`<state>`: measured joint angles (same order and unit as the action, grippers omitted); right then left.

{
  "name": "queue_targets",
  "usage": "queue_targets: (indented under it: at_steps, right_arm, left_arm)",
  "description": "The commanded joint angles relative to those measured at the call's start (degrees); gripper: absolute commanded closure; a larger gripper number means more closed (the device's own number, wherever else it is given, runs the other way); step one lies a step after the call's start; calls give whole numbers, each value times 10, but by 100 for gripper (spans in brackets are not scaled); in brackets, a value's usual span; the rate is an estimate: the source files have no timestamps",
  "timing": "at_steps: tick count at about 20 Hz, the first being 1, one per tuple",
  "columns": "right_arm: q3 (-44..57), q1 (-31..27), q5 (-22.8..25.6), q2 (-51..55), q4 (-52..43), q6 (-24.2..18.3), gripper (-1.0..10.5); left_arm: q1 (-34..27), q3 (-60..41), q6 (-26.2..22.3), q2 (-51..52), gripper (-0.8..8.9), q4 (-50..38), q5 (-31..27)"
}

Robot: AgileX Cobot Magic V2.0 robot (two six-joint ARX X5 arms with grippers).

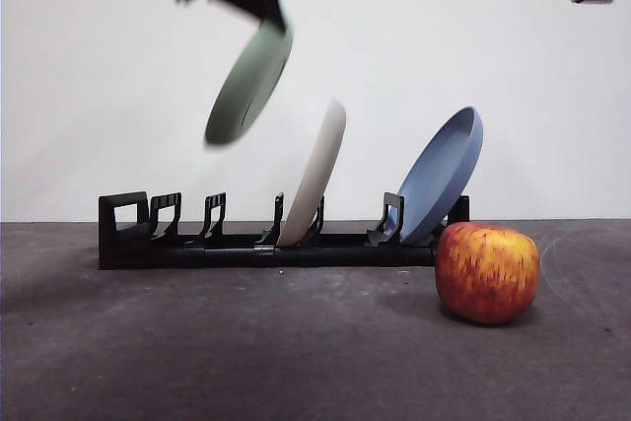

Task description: Take the green plate from the plate rack,put the plate on the table,take the apple from the table,put the apple in the plate

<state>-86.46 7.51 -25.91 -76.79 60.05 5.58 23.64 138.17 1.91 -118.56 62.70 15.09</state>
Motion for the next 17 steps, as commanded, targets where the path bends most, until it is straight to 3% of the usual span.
queue_targets:
  at_steps: [1,5,9,11,13,15,17]
  right_arm:
    - [-2,1,0,-3,-2,4,446]
    - [-2,1,0,-3,-4,3,446]
    - [-2,1,0,-3,-18,2,446]
    - [-2,1,0,-3,-18,2,446]
    - [-2,1,0,-3,-18,2,446]
    - [-2,0,3,-3,-18,0,446]
    - [-2,0,20,-3,-18,0,446]
  left_arm:
    - [14,102,-10,0,822,52,5]
    - [56,280,-33,10,822,136,3]
    - [116,288,-53,86,822,139,-2]
    - [167,256,-69,142,822,139,-40]
    - [224,179,-90,212,822,139,-137]
    - [279,64,-99,288,822,139,-234]
    - [321,-73,-84,369,822,139,-286]
